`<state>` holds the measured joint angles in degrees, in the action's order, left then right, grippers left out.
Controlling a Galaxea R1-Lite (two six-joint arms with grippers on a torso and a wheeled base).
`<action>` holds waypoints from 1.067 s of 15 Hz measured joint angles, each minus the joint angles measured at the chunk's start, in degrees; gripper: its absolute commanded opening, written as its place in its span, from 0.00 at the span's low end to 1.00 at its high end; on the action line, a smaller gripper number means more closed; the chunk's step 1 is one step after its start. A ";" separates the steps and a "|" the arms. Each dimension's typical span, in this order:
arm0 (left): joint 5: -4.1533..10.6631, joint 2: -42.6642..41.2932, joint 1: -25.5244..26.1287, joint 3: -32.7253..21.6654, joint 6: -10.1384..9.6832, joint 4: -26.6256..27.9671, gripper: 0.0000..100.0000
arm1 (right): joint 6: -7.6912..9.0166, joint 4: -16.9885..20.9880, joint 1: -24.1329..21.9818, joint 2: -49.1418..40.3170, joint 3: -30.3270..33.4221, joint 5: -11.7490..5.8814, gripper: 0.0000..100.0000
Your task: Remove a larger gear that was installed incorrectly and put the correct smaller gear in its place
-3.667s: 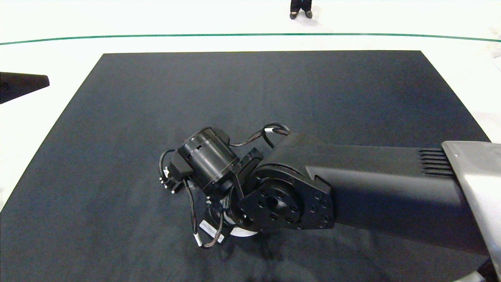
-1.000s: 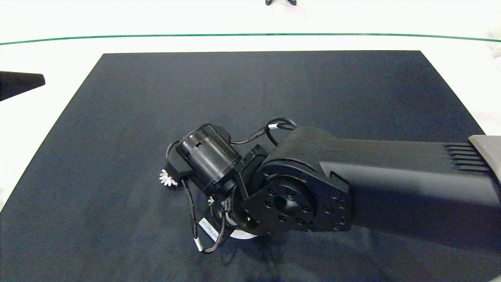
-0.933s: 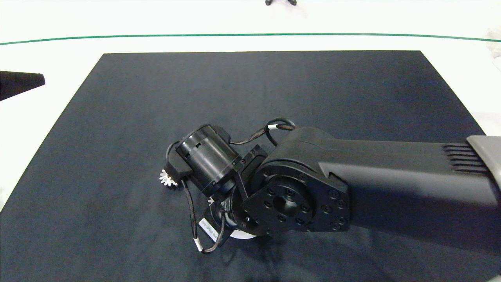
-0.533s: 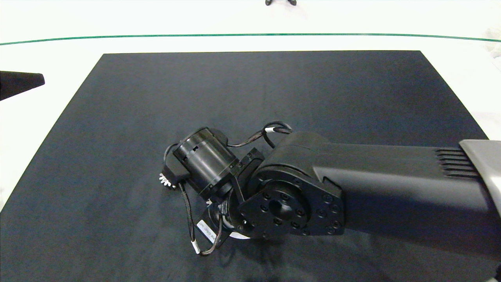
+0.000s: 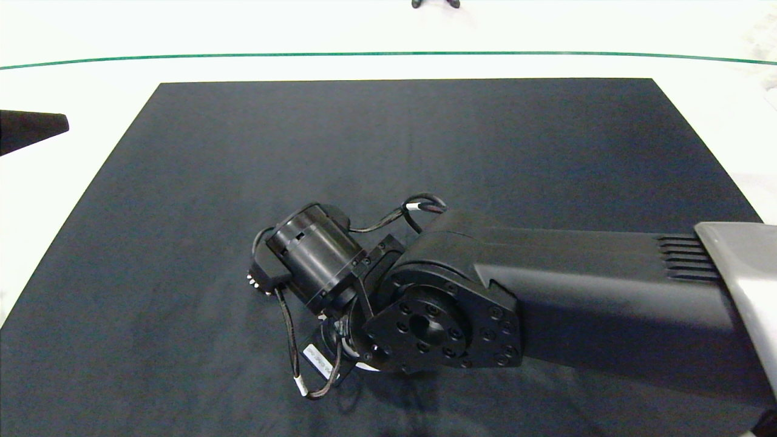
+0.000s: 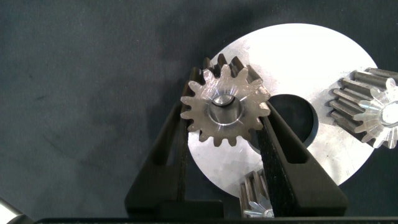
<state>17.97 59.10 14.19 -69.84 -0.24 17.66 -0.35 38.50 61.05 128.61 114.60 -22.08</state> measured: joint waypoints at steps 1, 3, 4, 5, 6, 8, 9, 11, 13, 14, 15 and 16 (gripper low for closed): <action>0.00 0.00 0.00 0.00 0.02 0.00 1.00 | 0.00 0.04 0.00 0.00 0.00 -0.05 1.00; 0.00 -0.01 -0.02 0.00 0.02 0.00 1.00 | 0.00 0.02 0.00 0.00 0.00 -0.05 1.00; 0.00 -0.01 0.00 0.00 0.00 0.00 1.00 | 0.02 0.04 0.02 0.00 0.00 -0.05 1.00; 0.00 -0.01 0.02 0.00 0.02 -0.02 1.00 | 0.02 0.02 0.02 0.00 0.00 -0.05 1.00; 0.00 -0.04 0.02 0.00 0.00 0.00 1.00 | 0.02 0.04 0.02 0.00 0.00 -0.02 1.00; 0.00 -0.04 0.05 -0.02 0.02 0.00 1.00 | -0.06 0.04 0.02 0.00 0.00 0.02 1.00; 0.00 -0.04 0.05 -0.02 0.02 0.00 1.00 | -0.06 0.04 0.00 0.00 0.00 0.02 1.00; 0.00 -0.01 0.06 -0.04 0.00 0.00 1.00 | -0.06 0.06 0.00 -0.11 0.00 -0.46 1.00; -0.02 0.05 0.06 -0.11 0.00 -0.04 1.00 | 0.11 0.11 -0.02 -0.80 0.00 -2.72 1.00; -0.04 0.11 0.05 -0.48 0.02 -0.04 1.00 | 0.35 0.20 -0.22 -1.66 0.00 -3.52 1.00; -0.06 0.18 -0.05 -1.19 -0.06 -0.11 1.00 | 0.60 0.23 -0.55 -2.89 0.00 -3.89 1.00; -0.15 0.27 0.05 -1.60 -0.05 -0.24 1.00 | 0.68 0.34 -1.07 -4.50 0.00 -4.22 1.00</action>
<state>17.82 59.37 14.24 -71.44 -0.29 17.42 0.33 38.84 59.98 124.11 114.60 -26.30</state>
